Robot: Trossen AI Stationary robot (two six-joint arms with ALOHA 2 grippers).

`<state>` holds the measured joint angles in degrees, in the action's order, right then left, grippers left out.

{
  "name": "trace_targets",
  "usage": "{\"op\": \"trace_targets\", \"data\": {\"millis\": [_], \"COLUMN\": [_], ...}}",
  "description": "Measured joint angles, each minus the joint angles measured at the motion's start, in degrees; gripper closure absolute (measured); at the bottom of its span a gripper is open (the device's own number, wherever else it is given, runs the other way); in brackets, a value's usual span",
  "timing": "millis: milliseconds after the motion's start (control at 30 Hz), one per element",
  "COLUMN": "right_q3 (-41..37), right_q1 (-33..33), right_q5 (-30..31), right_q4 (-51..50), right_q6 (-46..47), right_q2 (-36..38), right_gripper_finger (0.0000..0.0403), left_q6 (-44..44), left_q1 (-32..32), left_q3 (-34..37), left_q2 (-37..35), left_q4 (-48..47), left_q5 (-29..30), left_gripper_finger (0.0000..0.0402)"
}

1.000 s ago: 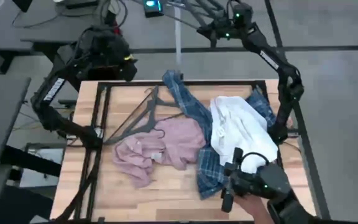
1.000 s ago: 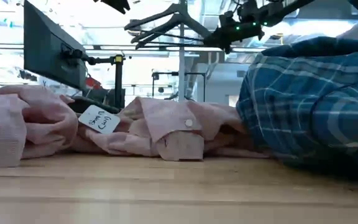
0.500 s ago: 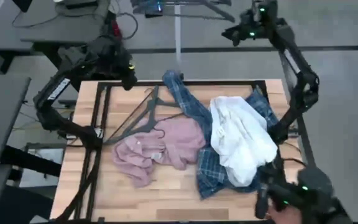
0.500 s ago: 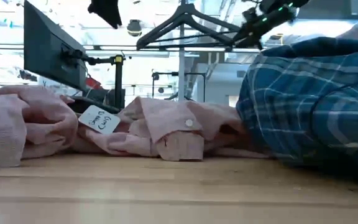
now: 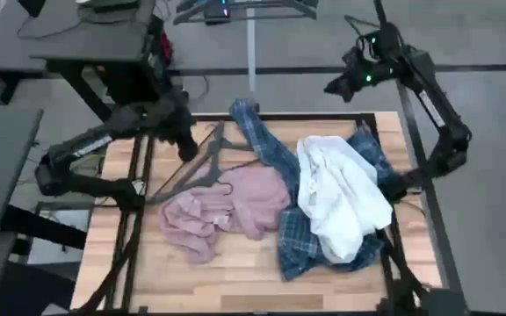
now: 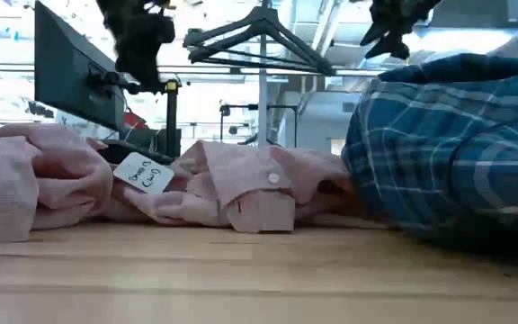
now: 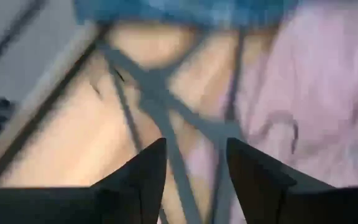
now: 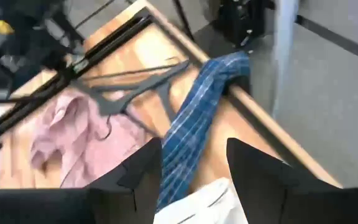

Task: Hang clothes
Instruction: Hang the hanger on the hanger rack

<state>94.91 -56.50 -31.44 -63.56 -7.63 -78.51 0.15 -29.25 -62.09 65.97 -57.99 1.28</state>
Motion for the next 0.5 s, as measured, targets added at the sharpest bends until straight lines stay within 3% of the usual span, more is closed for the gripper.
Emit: {"op": "trace_targets", "data": {"millis": [200,500], "right_q3": [-10.6,-23.1], "right_q1": [6.5,14.7], "right_q5": [0.6,3.4], "right_q4": [6.5,13.2], "right_q6": [5.5,10.9], "right_q2": [4.3,4.6], "right_gripper_finger": [0.0237,0.0237], "left_q6": [-0.8,0.2], "left_q1": [5.7,8.4], "left_q3": [10.2,16.8], "left_q2": [1.1,5.0], "left_q4": [3.0,10.4], "left_q5": [-0.1,-2.7], "left_gripper_finger": [0.0251,0.0251]}}
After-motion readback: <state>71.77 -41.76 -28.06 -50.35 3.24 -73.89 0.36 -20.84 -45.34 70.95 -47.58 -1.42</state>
